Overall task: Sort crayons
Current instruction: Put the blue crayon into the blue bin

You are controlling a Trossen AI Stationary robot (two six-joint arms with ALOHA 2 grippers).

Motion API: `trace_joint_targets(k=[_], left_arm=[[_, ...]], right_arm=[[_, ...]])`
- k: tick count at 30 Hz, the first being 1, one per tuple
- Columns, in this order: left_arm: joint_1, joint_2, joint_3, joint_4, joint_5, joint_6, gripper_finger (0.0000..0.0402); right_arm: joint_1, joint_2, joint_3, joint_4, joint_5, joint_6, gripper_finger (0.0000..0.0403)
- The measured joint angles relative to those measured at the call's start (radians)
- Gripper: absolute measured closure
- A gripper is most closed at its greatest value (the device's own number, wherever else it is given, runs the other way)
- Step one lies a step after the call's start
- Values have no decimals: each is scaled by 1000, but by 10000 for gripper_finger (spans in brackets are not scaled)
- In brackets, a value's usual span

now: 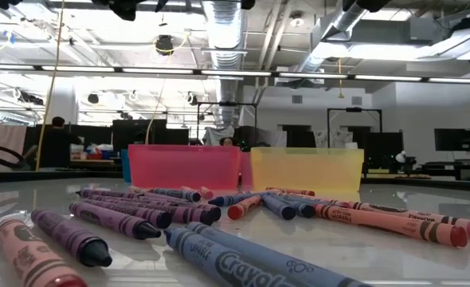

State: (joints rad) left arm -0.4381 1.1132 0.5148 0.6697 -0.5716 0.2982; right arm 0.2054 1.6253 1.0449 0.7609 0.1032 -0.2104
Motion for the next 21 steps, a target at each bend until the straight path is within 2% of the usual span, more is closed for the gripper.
trace_joint_targets(k=[7, 11, 16, 21], left_arm=[[1, 1, 0, 35, -1, 23, 398], [1, 1, 0, 34, -1, 23, 396], [9, 1, 0, 34, 1, 22, 396], [31, 1, 0, 23, 32, -1, 397]], right_arm=[[-7, 0, 1, -20, 0, 1, 179], [-12, 0, 1, -20, 0, 9, 202], [-12, 0, 1, -20, 0, 11, 255], [-12, 0, 1, -24, 2, 11, 339]])
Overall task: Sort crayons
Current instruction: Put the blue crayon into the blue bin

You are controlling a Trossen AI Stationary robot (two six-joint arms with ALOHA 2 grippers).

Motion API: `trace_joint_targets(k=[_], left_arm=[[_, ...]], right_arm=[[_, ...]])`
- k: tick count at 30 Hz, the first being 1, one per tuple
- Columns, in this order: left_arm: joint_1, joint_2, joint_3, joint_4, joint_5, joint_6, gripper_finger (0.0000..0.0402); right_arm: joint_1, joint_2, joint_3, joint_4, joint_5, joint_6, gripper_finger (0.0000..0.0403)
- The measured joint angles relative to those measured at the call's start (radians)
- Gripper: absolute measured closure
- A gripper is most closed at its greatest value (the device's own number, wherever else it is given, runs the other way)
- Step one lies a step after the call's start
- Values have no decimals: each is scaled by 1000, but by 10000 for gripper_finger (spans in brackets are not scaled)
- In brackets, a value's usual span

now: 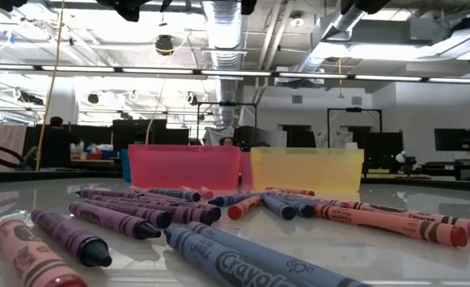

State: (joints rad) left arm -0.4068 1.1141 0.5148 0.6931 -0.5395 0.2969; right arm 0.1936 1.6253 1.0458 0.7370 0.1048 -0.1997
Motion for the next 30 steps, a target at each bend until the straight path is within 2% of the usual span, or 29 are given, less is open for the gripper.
trace_joint_targets(k=[3, 7, 11, 16, 19, 22, 25, 30], left_arm=[[5, 0, 0, -2, -1, -13, 396], [5, 0, 0, -12, -28, -31, 381], [-3, -1, 1, -57, -145, -44, 352], [-9, -2, 1, -131, -308, -95, 312], [-9, -2, 1, -202, -395, -170, 293], [-9, -2, 1, -313, -456, -284, 281], [-7, -2, 1, -396, -463, -379, 279], [-7, -2, 1, -432, -442, -439, 279]], right_arm=[[-1, 0, 0, -2, 6, -4, 388], [1, 0, 1, -22, 89, 7, 392], [-9, -2, 1, -87, 194, 8, 398], [-64, -2, 0, -106, 213, 13, 398], [-119, -2, 0, -117, 219, 16, 399], [-200, -3, 0, -159, 304, 31, 399], [-298, -1, 0, -218, 324, 105, 399], [-445, 21, 0, -252, 250, 231, 399]])
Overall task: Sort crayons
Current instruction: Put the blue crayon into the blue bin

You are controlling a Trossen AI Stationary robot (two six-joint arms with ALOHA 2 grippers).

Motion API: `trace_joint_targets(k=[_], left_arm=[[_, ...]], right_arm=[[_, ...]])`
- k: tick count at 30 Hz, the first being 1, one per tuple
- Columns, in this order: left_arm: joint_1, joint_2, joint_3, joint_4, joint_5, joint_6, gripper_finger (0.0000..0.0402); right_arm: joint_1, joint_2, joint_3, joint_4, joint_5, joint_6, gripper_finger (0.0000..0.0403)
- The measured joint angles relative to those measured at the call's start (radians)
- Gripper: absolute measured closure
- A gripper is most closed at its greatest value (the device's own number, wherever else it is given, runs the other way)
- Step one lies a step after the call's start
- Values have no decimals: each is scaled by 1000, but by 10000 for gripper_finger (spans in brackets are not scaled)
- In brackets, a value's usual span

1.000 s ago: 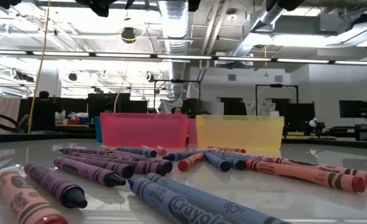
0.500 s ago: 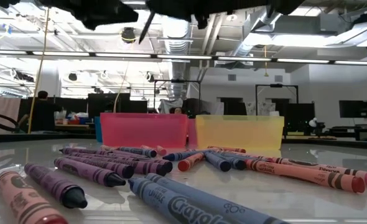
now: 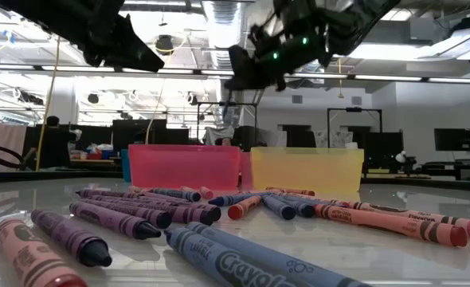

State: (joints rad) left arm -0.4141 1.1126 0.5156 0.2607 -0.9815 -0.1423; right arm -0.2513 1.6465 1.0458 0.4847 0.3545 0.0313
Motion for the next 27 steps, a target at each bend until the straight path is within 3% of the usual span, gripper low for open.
trace_joint_targets(k=[9, 20, 27], left_arm=[[0, 0, 0, -9, 12, -3, 278], [1, 0, 0, -73, 38, -86, 278], [2, 0, 0, -100, 64, -106, 278]], right_arm=[[-134, 158, 143, -188, -195, 137, 398], [-138, 387, 505, -621, -200, 90, 394], [-138, 488, 677, -807, -200, 48, 315]])
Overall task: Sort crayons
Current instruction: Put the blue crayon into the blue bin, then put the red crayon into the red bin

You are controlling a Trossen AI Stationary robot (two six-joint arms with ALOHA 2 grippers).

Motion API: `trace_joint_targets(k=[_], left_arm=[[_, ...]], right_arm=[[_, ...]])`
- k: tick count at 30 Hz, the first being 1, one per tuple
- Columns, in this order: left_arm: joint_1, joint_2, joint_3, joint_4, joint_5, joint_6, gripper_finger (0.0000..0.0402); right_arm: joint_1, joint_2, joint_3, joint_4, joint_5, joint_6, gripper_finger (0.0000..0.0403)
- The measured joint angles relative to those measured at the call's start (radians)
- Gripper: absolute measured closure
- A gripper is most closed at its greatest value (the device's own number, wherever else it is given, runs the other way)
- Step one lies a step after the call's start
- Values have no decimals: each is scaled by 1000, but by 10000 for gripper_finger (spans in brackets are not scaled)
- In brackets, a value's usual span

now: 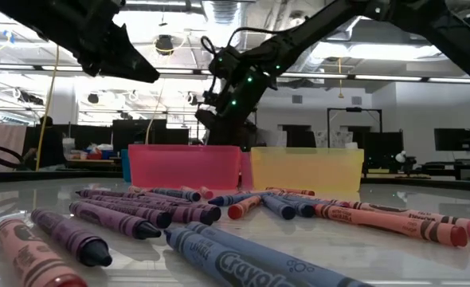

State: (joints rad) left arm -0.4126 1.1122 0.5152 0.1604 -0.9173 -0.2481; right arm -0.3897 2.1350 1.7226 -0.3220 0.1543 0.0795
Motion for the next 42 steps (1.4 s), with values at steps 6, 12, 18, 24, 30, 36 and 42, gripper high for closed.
trace_joint_targets(k=[6, 12, 18, 24, 30, 36, 42], left_arm=[[0, 0, 0, -42, 81, 8, 278], [0, 0, 0, -87, 171, 84, 278], [13, 6, 0, -97, 414, 340, 278], [100, 37, 0, -82, 679, 457, 278], [194, 104, 0, -40, 856, 571, 278], [244, 203, 0, -23, 976, 654, 278], [263, 285, 0, 5, 1005, 713, 278]], right_arm=[[9, -50, 20, -20, 0, -57, 250], [26, -214, 23, -125, 0, -91, 230], [94, -421, 21, -301, 1, -133, 235], [199, -596, 22, -419, 2, -128, 239], [306, -701, 22, -446, 14, -106, 239], [389, -727, 22, -487, 135, -106, 239], [424, -715, 21, -521, 164, -99, 239]])
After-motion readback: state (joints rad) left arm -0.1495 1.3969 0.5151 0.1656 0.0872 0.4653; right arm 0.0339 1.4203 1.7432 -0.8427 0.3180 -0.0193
